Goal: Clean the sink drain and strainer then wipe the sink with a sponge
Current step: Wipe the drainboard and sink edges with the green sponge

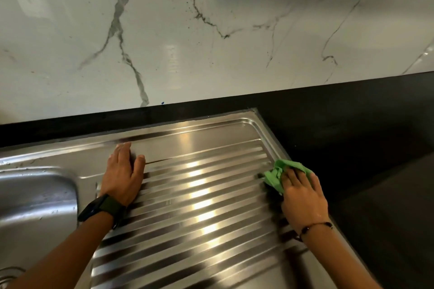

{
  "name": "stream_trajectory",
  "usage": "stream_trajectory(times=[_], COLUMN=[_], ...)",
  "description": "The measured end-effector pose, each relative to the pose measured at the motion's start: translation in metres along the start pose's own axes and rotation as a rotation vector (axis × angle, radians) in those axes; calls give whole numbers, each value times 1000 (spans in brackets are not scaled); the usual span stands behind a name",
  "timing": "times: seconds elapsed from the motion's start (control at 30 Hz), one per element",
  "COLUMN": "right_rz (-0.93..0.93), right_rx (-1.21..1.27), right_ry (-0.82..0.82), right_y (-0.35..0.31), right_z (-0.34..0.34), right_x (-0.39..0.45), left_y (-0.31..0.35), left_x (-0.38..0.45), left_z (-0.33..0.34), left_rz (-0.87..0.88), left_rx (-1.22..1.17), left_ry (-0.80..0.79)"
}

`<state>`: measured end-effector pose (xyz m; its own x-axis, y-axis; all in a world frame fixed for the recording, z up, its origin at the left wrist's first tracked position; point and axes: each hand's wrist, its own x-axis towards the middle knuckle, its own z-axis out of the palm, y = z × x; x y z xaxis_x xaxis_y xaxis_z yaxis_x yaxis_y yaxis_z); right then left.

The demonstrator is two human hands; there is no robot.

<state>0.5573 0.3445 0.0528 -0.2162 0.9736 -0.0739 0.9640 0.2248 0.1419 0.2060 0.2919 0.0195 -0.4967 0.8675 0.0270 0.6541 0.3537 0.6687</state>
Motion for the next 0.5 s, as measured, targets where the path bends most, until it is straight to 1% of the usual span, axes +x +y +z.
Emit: stream_trajectory(times=[0.1, 0.23, 0.37, 0.5], right_rz=[17, -35, -91, -116], right_rx=[83, 114, 118, 145], right_ry=[-15, 17, 62, 33], right_y=[-1, -2, -13, -33], right_z=[3, 5, 4, -8], right_x=[4, 37, 86, 142], left_y=[1, 1, 2, 3], left_x=[0, 2, 1, 2], left_z=[1, 2, 3, 3], left_rz=[-13, -30, -18, -6], left_rx=[12, 23, 39, 51], left_ry=[-11, -24, -30, -23])
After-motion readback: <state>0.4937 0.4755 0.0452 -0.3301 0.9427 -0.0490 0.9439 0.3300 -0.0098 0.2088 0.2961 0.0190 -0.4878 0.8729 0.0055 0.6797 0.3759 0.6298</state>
